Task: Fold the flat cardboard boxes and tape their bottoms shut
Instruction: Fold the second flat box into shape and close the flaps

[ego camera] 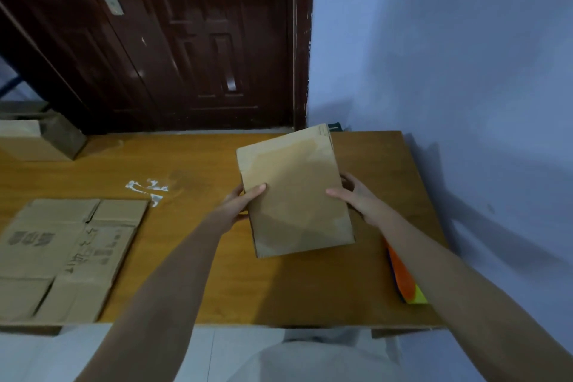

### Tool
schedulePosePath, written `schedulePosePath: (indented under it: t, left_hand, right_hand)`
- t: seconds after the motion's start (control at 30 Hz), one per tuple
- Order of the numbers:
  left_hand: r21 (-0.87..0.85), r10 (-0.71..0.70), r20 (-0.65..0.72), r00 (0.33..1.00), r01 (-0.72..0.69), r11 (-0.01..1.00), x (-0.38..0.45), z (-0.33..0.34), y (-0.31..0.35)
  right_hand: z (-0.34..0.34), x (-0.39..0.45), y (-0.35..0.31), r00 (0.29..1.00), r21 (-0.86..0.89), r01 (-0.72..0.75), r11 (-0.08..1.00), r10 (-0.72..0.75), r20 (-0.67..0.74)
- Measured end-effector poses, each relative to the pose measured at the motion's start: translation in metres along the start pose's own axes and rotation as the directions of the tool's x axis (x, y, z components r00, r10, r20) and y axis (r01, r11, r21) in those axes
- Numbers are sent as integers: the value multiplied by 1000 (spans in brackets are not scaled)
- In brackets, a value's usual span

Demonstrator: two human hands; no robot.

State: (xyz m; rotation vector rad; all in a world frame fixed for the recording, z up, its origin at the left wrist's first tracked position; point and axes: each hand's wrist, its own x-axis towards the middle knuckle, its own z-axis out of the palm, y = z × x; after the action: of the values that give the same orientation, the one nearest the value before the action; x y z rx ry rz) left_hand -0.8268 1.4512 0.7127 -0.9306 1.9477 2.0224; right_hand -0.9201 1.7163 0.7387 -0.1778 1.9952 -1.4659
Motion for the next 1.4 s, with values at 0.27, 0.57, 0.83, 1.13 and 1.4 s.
schedulePosePath:
  t: [0.27,0.57,0.83,1.13,1.4]
  left_hand:
    - [-24,172,-14,985,-172,985,-12,24,3]
    - [162,315,10,949,-312,936,-39,20,-24]
    - [204,265,10,964,-261,943,-50,19,-30]
    - [19,218,25,976,-219,976,-53,-9,-16]
    - [-148,140,40,989,-133,980,-53,-5,0]
  right_hand:
    - [-19,-15,4,998,-207,50,977,-57,-25]
    - [-11,-31,25,993,-195,84,977,-97,-59]
    - [-11,-35,32,990,80,9,997,3,-140]
    - [-18,-28,6,979,138,62,988,-33,-200]
    - [-11,-38,0,982,160,30,987,1,-190]
